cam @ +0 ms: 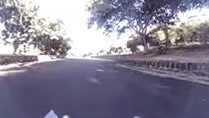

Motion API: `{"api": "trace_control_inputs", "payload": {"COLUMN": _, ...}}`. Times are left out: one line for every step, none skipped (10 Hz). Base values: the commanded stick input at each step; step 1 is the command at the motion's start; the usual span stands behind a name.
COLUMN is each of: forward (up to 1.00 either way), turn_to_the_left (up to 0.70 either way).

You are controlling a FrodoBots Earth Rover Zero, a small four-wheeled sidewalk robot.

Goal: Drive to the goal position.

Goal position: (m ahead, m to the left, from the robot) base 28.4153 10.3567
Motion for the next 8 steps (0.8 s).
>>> {"api": "trace_control_inputs", "payload": {"forward": 0.70, "turn_to_the_left": -0.35}}
{"api": "trace_control_inputs", "payload": {"forward": 0.70, "turn_to_the_left": -0.35}}
{"api": "trace_control_inputs", "payload": {"forward": 0.70, "turn_to_the_left": -0.35}}
{"api": "trace_control_inputs", "payload": {"forward": 0.70, "turn_to_the_left": -0.35}}
{"api": "trace_control_inputs", "payload": {"forward": 0.70, "turn_to_the_left": -0.35}}
{"api": "trace_control_inputs", "payload": {"forward": 0.70, "turn_to_the_left": -0.35}}
{"api": "trace_control_inputs", "payload": {"forward": 0.70, "turn_to_the_left": -0.35}}
{"api": "trace_control_inputs", "payload": {"forward": 0.70, "turn_to_the_left": -0.35}}
